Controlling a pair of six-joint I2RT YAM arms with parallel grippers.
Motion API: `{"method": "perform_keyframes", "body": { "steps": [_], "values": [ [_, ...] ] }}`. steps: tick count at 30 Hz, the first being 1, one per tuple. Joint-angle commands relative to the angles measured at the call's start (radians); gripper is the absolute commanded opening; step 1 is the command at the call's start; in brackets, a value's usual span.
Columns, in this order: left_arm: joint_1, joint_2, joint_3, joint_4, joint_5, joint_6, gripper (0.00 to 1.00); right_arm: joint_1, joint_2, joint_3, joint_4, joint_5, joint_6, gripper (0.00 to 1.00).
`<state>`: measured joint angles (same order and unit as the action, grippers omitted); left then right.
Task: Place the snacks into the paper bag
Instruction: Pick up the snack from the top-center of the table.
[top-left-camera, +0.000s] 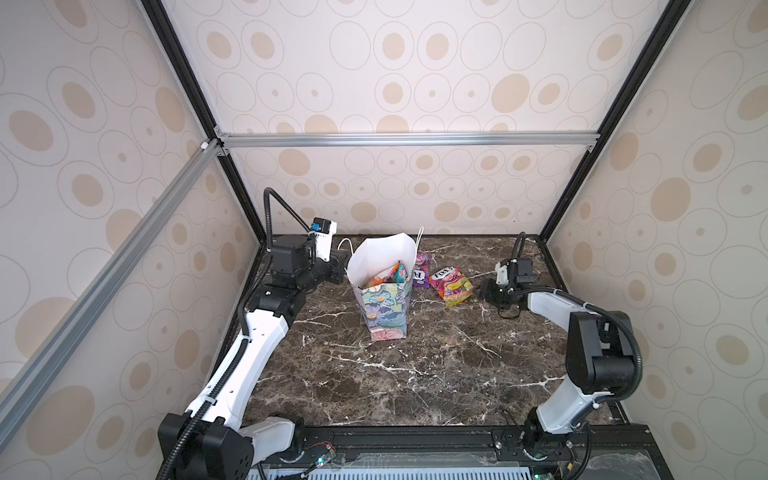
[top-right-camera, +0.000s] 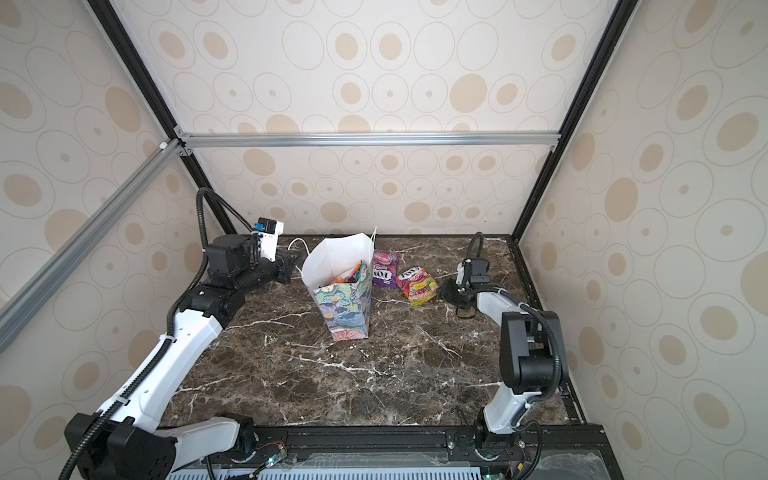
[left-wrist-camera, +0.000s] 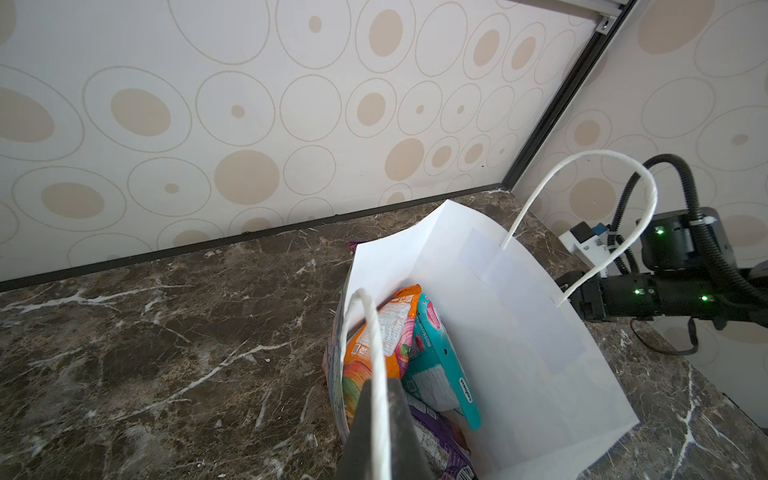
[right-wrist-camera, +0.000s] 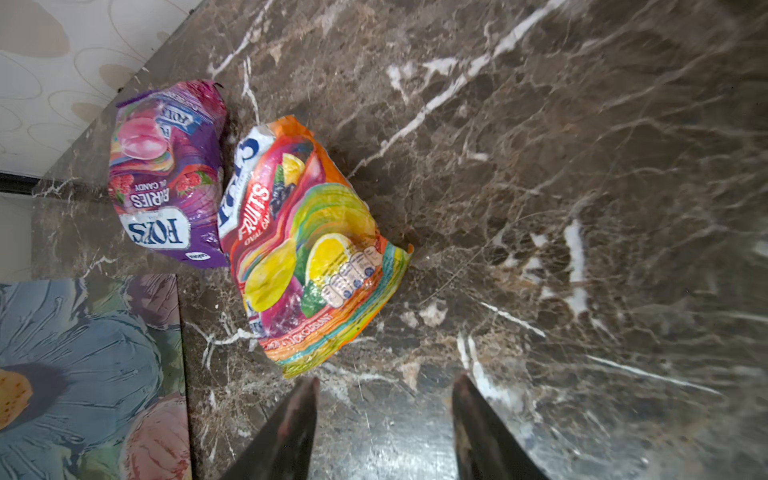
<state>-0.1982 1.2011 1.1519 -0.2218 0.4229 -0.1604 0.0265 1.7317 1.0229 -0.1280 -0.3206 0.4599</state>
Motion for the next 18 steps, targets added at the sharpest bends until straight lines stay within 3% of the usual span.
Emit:
{"method": "perform_keyframes", "body": {
  "steps": [1,14,18],
  "values": [
    [0.004,-0.023,-0.013,0.007,-0.013,0.010,0.00,-0.003,0.033,0.000,0.083,-0.041,0.035,0.54],
    [0.004,-0.011,-0.020,0.016,-0.012,0.004,0.00,-0.004,0.133,0.004,0.147,-0.071,0.025,0.55],
    [0.004,-0.004,-0.020,0.019,-0.010,0.001,0.00,-0.004,0.159,0.008,0.196,-0.133,0.018,0.57]
  ]
}}
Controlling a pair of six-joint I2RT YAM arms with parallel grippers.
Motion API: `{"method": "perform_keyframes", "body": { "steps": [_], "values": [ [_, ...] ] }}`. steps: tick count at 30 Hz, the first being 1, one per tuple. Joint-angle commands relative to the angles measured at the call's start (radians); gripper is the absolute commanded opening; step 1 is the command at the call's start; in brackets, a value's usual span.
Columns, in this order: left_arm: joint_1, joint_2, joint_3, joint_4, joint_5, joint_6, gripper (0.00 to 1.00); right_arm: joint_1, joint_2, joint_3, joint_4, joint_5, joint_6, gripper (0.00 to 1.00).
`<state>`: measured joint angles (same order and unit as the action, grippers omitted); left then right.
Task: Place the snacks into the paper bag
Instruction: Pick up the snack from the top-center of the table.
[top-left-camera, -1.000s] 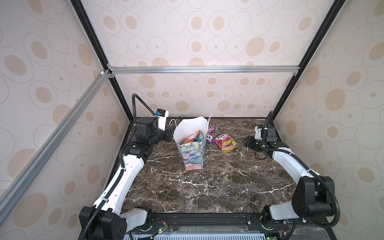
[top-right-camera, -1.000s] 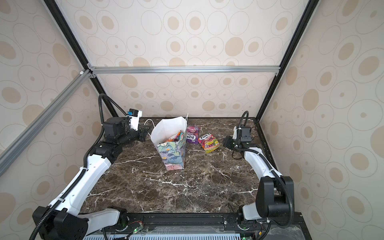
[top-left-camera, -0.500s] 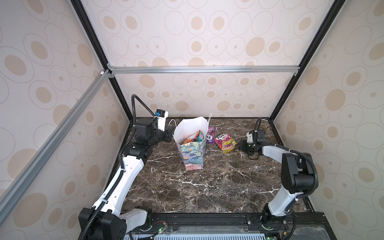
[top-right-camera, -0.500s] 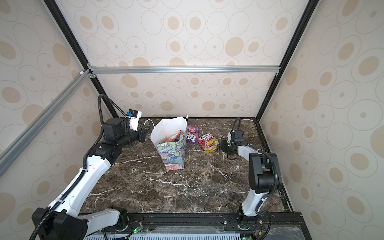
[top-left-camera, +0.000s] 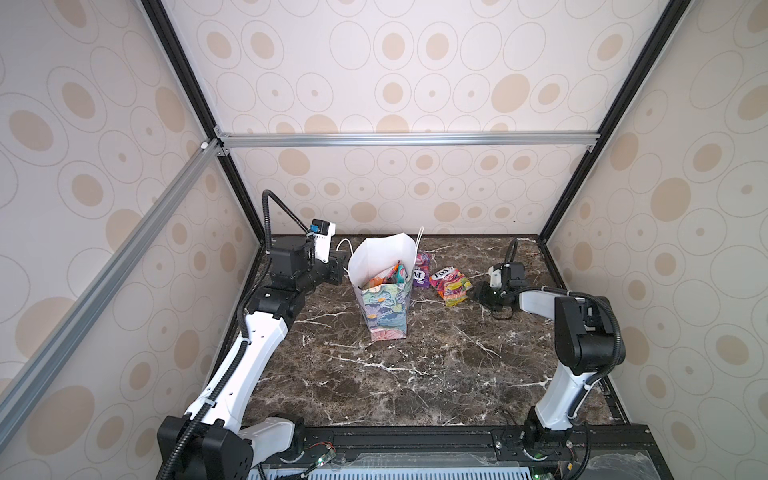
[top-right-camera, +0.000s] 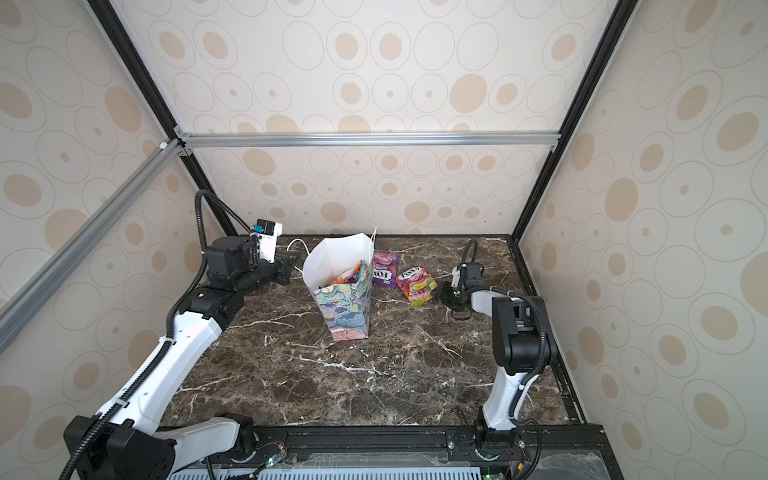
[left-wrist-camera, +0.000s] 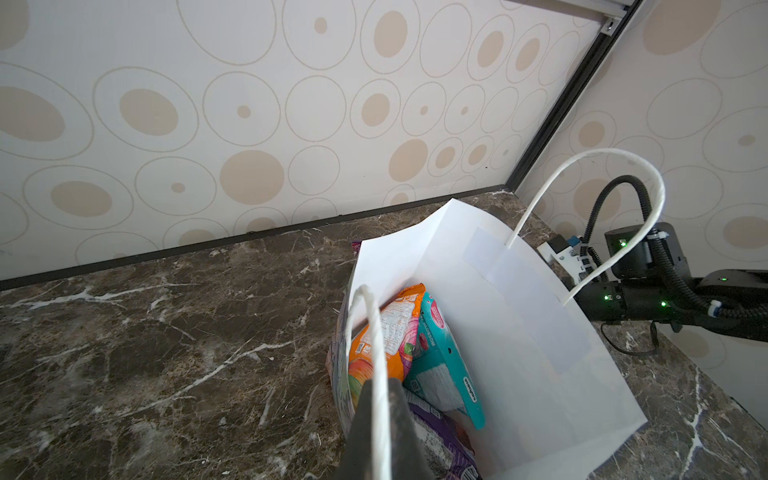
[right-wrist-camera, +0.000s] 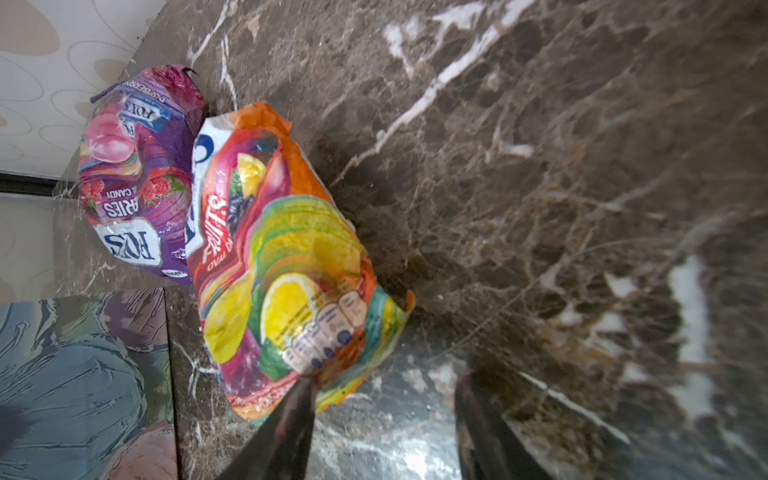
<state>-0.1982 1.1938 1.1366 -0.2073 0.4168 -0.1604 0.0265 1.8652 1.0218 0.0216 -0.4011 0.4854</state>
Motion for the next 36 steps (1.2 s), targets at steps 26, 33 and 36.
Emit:
{"method": "perform_keyframes", "body": {
  "steps": [26,33,36],
  "values": [
    [0.003,0.004,-0.001,-0.001,0.000,-0.001,0.00,-0.010,0.081,-0.016,0.254,-0.093,0.096,0.12],
    [0.003,-0.005,-0.006,0.005,0.000,-0.003,0.00,-0.011,0.036,-0.009,0.216,-0.104,0.089,0.00],
    [0.003,-0.003,-0.006,0.005,0.003,-0.005,0.00,-0.011,-0.010,-0.016,0.171,-0.100,0.072,0.00]
  ]
}}
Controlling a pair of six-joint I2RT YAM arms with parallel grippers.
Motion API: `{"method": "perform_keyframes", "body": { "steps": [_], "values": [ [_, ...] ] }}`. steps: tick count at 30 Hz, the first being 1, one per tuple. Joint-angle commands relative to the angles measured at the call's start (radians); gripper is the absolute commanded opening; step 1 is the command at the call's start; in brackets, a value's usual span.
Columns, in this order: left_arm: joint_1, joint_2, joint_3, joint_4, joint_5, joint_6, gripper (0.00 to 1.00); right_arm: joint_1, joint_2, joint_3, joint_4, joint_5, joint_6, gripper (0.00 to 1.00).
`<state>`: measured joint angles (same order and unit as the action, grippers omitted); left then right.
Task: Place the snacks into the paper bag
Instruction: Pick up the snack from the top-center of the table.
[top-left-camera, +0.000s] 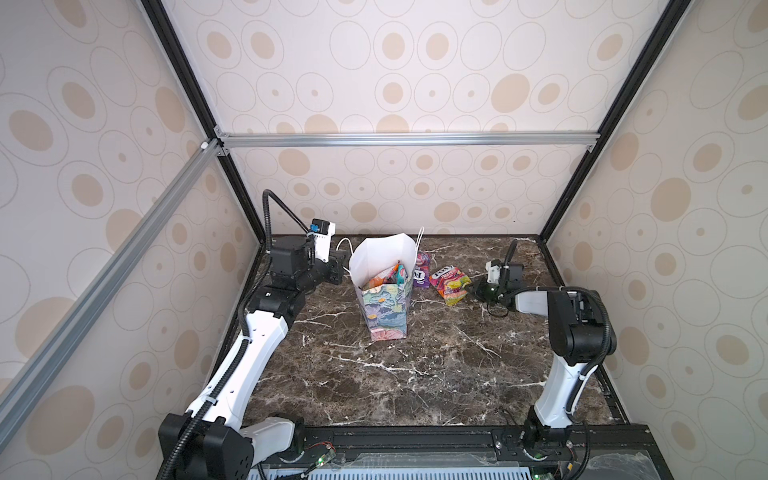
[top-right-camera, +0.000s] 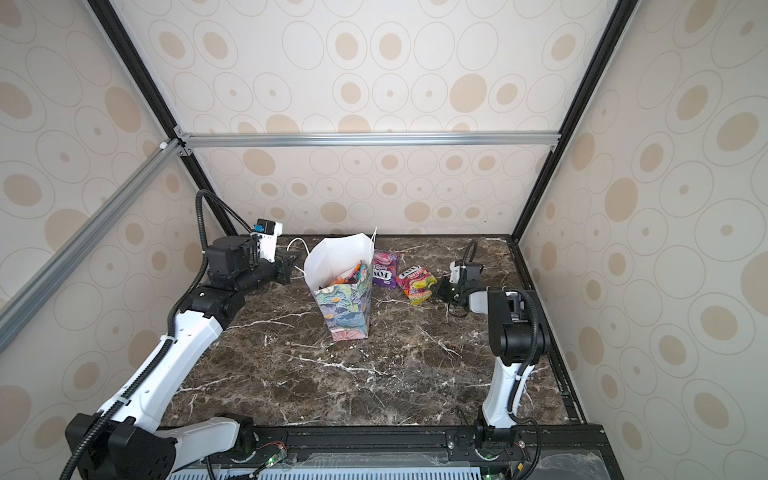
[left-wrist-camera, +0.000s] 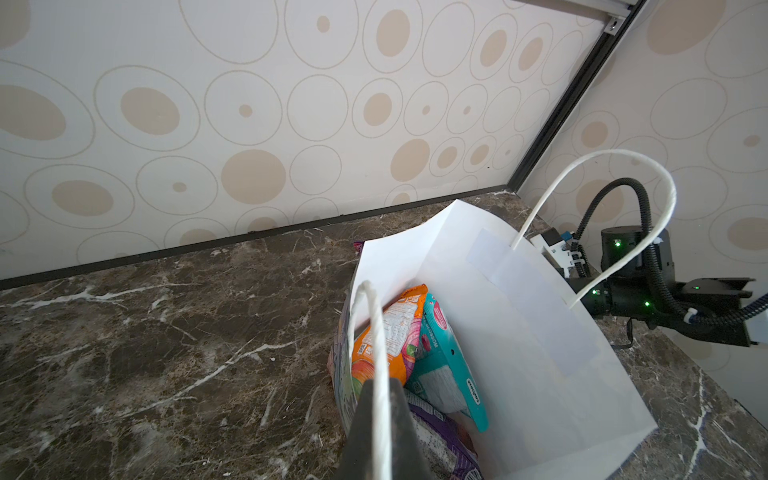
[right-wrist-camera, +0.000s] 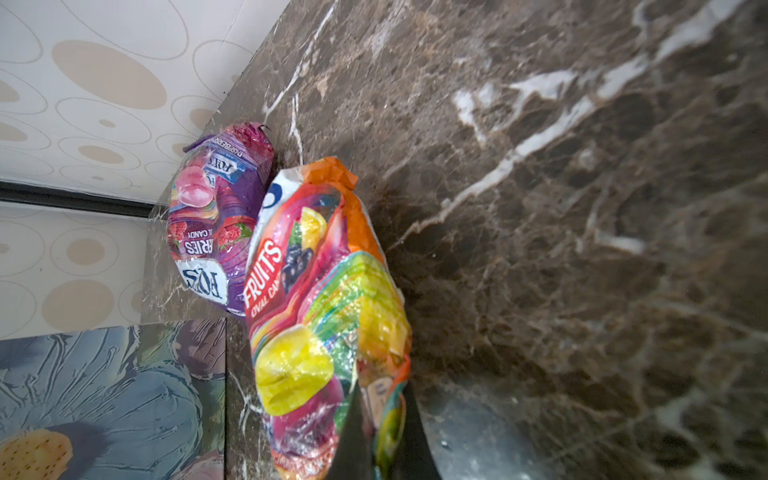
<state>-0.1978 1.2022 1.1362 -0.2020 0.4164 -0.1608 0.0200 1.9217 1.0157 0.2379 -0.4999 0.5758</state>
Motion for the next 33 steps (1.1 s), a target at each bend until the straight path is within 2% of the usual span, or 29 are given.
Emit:
{"method": "perform_keyframes", "body": {
  "steps": [1,9,12,18,23,27,33],
  "values": [
    [0.004,-0.012,-0.007,0.001,0.004,-0.005,0.00,-0.005,-0.085,-0.015,-0.061,0.002,-0.024,0.00],
    [0.003,-0.021,-0.014,0.009,0.002,-0.025,0.02,-0.005,-0.176,-0.031,-0.154,-0.001,-0.083,0.00],
    [0.003,-0.027,-0.015,0.013,0.002,-0.026,0.03,-0.004,-0.231,-0.033,-0.164,-0.035,-0.080,0.00],
    [0.003,-0.030,-0.025,0.021,-0.005,-0.031,0.06,-0.005,-0.362,-0.028,-0.234,-0.021,-0.105,0.00],
    [0.003,-0.024,-0.024,0.024,0.011,-0.035,0.06,-0.005,-0.439,0.026,-0.292,-0.084,-0.102,0.00],
    [0.003,-0.034,-0.031,0.029,0.014,-0.033,0.05,-0.003,-0.508,0.047,-0.317,-0.077,-0.115,0.00],
    [0.003,-0.046,-0.036,0.027,0.008,-0.029,0.05,0.004,-0.534,0.089,-0.364,-0.111,-0.136,0.00]
  ]
}}
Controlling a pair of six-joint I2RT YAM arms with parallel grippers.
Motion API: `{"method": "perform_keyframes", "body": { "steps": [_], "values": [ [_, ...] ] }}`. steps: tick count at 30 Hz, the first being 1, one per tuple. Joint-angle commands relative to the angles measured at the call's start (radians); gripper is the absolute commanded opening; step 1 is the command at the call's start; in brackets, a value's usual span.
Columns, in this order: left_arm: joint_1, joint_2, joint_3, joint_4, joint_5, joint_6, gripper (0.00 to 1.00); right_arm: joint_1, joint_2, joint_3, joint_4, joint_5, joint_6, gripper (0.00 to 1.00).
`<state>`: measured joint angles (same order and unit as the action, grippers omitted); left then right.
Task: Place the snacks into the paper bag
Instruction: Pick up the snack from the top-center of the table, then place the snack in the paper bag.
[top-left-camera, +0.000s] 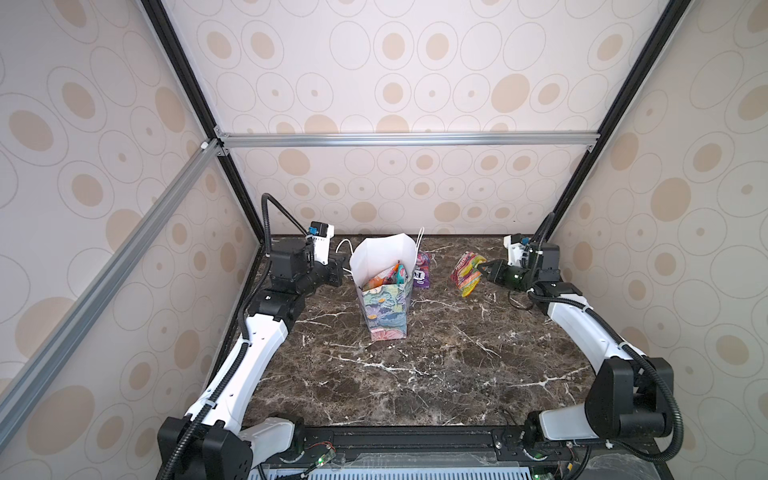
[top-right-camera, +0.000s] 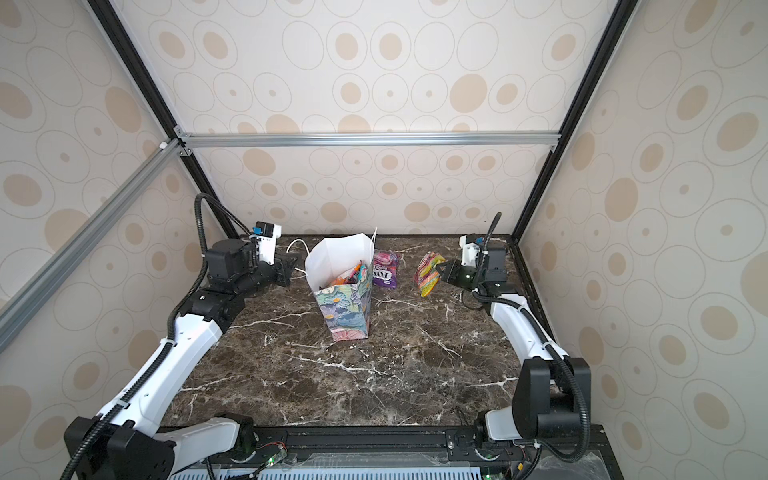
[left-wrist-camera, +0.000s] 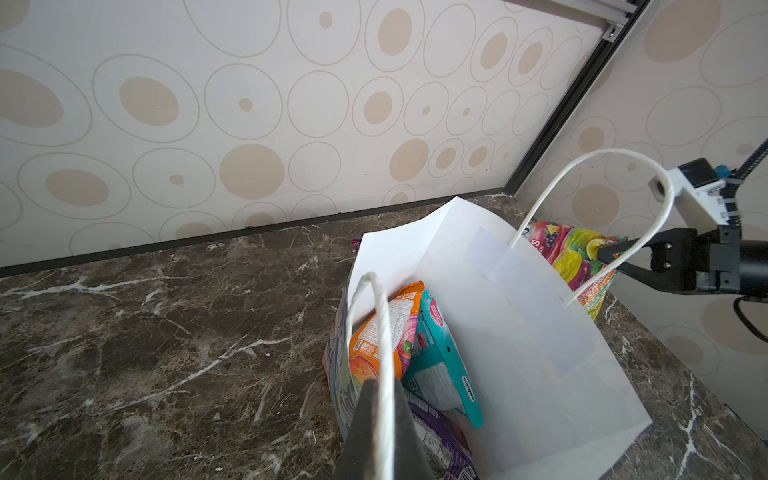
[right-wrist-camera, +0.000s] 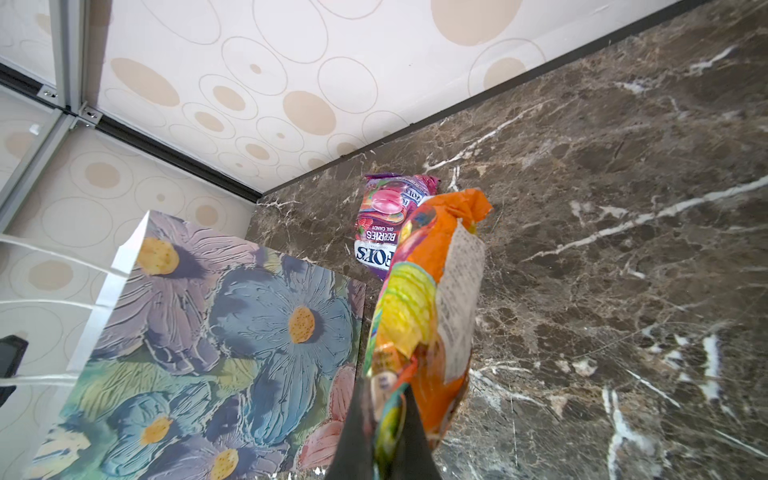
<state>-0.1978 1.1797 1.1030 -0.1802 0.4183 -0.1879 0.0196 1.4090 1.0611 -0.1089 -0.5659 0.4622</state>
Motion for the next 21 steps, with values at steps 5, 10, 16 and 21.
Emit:
{"method": "perform_keyframes", "body": {
  "steps": [5,10,16,21],
  "values": [
    [0.003,-0.021,-0.006,0.014,0.023,-0.009,0.05,0.044,-0.052,0.101,-0.063,-0.037,-0.060,0.00],
    [0.003,-0.018,0.000,0.004,0.023,-0.006,0.05,0.083,-0.091,0.146,-0.067,-0.031,-0.063,0.00],
    [0.003,-0.020,-0.005,0.011,0.025,-0.009,0.06,0.142,-0.125,0.234,-0.099,-0.024,-0.077,0.00],
    [0.003,-0.020,-0.001,0.005,0.025,-0.006,0.05,0.178,-0.152,0.294,-0.114,-0.013,-0.078,0.00]
  ]
}}
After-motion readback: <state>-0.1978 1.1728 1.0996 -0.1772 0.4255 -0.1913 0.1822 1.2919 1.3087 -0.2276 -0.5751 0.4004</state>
